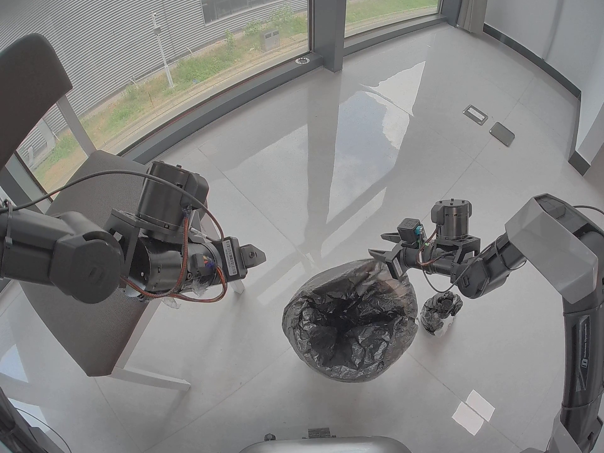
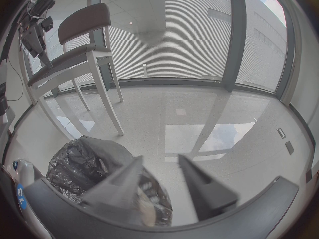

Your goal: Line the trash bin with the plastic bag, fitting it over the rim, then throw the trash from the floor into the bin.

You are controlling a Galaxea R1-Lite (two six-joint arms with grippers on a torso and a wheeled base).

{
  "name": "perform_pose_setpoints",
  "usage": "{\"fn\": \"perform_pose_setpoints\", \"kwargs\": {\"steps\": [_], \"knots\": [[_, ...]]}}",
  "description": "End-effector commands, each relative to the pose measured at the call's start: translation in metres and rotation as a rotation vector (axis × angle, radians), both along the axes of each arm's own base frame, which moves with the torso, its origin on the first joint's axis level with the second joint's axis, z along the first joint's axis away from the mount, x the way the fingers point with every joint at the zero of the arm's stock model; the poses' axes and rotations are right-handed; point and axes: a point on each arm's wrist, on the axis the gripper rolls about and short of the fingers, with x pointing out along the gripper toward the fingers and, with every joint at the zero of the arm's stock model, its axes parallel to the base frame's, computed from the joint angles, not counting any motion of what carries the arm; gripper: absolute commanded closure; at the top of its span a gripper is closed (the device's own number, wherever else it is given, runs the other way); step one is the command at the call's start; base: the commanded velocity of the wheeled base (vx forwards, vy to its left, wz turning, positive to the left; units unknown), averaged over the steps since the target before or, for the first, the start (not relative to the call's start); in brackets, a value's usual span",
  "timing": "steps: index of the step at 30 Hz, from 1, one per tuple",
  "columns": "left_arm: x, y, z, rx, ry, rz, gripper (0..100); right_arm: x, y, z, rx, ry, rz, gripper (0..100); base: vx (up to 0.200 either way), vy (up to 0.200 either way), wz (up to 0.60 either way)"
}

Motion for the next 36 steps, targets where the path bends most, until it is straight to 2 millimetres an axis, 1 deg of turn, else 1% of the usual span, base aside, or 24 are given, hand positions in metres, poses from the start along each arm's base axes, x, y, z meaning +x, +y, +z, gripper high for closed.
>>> {"fn": "perform_pose_setpoints", "kwargs": {"steps": [1, 5, 7, 9, 10, 11, 12, 14, 16, 19, 23, 28, 29, 31, 36], "knots": [[-0.001, 0.0, 0.0, 0.001, 0.002, -0.001, 0, 0.001, -0.001, -0.009, -0.004, 0.021, -0.006, 0, 0.0, 0.0, 0.0], [-0.001, 0.0, 0.0, 0.001, 0.002, 0.001, 0, -0.003, -0.004, -0.007, -0.004, 0.029, -0.009, 0, 0.0, 0.0, 0.0], [-0.001, 0.0, -0.001, 0.002, 0.003, -0.001, 0, -0.011, -0.008, -0.005, -0.006, 0.047, -0.017, 0, 0.0, 0.0, 0.0], [-0.004, 0.001, 0.0, 0.002, 0.001, -0.003, 0, -0.021, -0.016, -0.008, -0.017, 0.083, -0.034, 0, 0.0, 0.0, 0.0], [-0.005, 0.002, 0.0, 0.002, 0.003, -0.004, 0, -0.028, -0.024, -0.01, -0.025, 0.111, -0.049, 0, 0.0, 0.0, 0.0], [-0.006, 0.002, 0.0, 0.002, 0.003, -0.004, 0, -0.029, -0.025, -0.01, -0.025, 0.115, -0.053, 0, 0.0, 0.0, 0.0], [-0.007, 0.003, 0.0, 0.002, 0.003, -0.004, 0, -0.04, -0.039, -0.013, -0.038, 0.148, -0.094, 0, 0.0, 0.0, 0.0], [-0.01, 0.005, 0.002, 0.003, -0.002, -0.007, 0, -0.055, -0.06, -0.014, -0.051, 0.178, -0.164, 0, 0.0, 0.0, 0.0], [-0.012, 0.006, 0.002, 0.006, -0.002, -0.011, 0, -0.067, -0.077, -0.017, -0.043, 0.212, -0.22, 0, 0.0, 0.0, 0.0], [-0.012, 0.006, 0.003, 0.006, -0.008, -0.013, 0, -0.08, -0.098, -0.022, -0.043, 0.256, -0.275, 0, 0.0, 0.0, 0.0], [-0.012, 0.006, 0.005, 0.001, -0.019, -0.014, 0, -0.082, -0.117, -0.03, -0.045, 0.291, -0.33, 0, 0.0, 0.0, 0.0], [-0.012, 0.009, 0.007, -0.002, -0.026, -0.004, 0, -0.079, -0.136, -0.051, -0.056, 0.342, -0.396, 0, 0.0, 0.0, 0.0], [-0.012, 0.009, 0.007, -0.002, -0.026, -0.004, 0, -0.078, -0.137, -0.054, -0.058, 0.347, -0.402, 0, 0.0, 0.0, 0.0], [-0.011, 0.008, 0.008, -0.003, -0.029, -0.006, 0, -0.073, -0.14, -0.066, -0.059, 0.366, -0.413, 0, 0.0, 0.0, 0.0], [-0.011, 0.007, 0.009, -0.007, -0.034, -0.009, 0, -0.06, -0.142, -0.084, -0.063, 0.379, -0.416, 0, 0.0, 0.0, 0.0]]}}
